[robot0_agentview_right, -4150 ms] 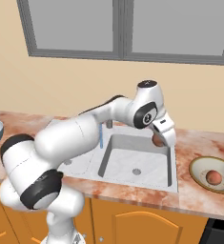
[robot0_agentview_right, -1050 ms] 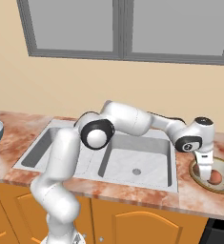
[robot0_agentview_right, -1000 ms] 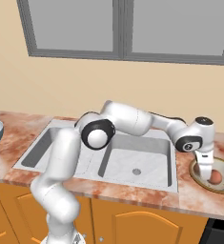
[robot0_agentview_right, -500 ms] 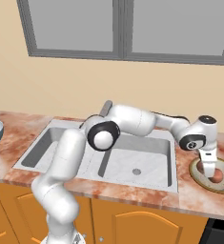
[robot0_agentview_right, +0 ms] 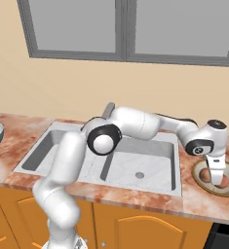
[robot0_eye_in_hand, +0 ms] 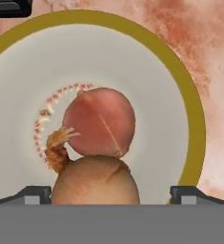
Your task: Pick the onions from the sink and place them in one bowl. Place the mushroom in the other bowl. Then turn off the sink faucet.
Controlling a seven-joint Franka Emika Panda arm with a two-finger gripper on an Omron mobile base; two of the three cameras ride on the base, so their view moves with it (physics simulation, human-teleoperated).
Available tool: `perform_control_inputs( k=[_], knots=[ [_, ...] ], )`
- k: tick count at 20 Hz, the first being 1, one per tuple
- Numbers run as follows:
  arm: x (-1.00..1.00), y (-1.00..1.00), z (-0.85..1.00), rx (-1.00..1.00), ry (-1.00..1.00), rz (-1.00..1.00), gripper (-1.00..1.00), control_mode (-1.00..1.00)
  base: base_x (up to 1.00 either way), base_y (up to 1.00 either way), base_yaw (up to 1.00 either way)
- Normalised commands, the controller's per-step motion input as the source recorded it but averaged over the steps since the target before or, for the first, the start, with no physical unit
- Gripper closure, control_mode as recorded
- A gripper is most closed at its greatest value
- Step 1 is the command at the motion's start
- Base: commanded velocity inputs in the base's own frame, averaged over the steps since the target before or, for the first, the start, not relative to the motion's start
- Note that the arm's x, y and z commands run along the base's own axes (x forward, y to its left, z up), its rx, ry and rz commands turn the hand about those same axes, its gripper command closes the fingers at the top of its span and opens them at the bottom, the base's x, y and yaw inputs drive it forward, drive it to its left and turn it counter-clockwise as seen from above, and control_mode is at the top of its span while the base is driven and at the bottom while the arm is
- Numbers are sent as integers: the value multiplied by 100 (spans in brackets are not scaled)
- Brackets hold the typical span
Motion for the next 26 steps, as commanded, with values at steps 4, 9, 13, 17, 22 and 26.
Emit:
perform_control_inputs(
  k=[4,9,13,17,22,26],
  knots=[
    [-5,71,8,-2,-2,3,-100,-100,0,0,0],
    [0,86,11,-5,-11,6,-100,-100,0,0,0],
    [0,60,25,-3,-27,9,-100,-100,0,0,0],
    [-3,55,18,-1,-28,20,-100,-100,0,0,0],
    [0,39,15,0,-28,34,-100,-100,0,0,0],
    [0,34,26,0,-31,40,-100,-100,0,0,0]
  ],
)
